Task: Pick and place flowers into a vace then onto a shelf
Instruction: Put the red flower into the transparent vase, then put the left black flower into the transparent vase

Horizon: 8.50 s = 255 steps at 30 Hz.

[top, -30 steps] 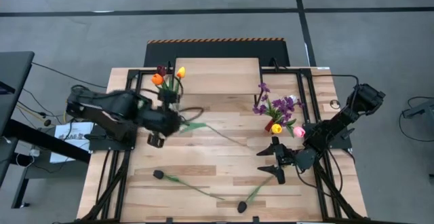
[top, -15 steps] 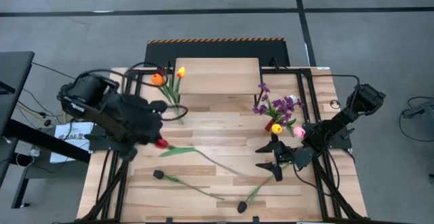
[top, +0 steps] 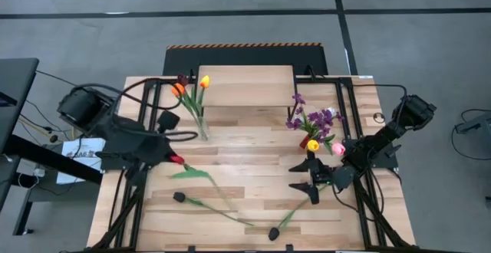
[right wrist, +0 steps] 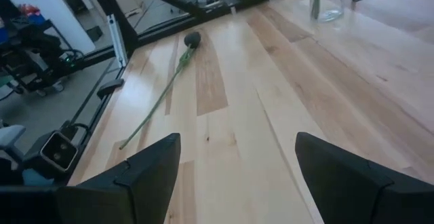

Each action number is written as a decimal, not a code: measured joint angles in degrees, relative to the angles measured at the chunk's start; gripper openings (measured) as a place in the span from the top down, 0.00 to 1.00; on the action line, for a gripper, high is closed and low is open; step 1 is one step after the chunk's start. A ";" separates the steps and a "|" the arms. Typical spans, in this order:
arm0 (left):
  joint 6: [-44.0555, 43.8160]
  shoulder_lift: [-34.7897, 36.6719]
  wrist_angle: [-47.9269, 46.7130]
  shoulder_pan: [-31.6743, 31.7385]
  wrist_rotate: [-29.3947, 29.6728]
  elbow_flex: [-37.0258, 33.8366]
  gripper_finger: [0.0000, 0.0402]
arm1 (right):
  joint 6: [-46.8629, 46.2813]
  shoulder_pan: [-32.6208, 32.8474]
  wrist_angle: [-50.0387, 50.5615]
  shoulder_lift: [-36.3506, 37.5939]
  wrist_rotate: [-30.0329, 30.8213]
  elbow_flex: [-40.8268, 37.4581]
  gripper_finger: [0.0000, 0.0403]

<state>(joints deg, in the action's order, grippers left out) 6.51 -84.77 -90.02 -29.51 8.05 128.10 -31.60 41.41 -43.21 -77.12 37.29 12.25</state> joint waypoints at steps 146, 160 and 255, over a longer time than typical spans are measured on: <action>95.69 13.39 7.23 35.25 50.64 -26.28 0.99 | 5.14 -11.45 0.18 0.00 1.52 0.00 0.29; 95.50 13.39 5.95 37.69 51.19 -26.28 0.99 | 5.09 -11.45 0.38 -0.01 1.49 0.00 0.29; -4.14 8.43 2.33 18.43 17.77 -24.60 0.47 | 4.61 -11.45 1.74 0.00 1.25 -0.02 0.29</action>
<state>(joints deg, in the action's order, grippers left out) 2.37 -76.34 -87.68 -11.08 25.83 103.51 -26.98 29.95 -41.47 -77.12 38.54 12.23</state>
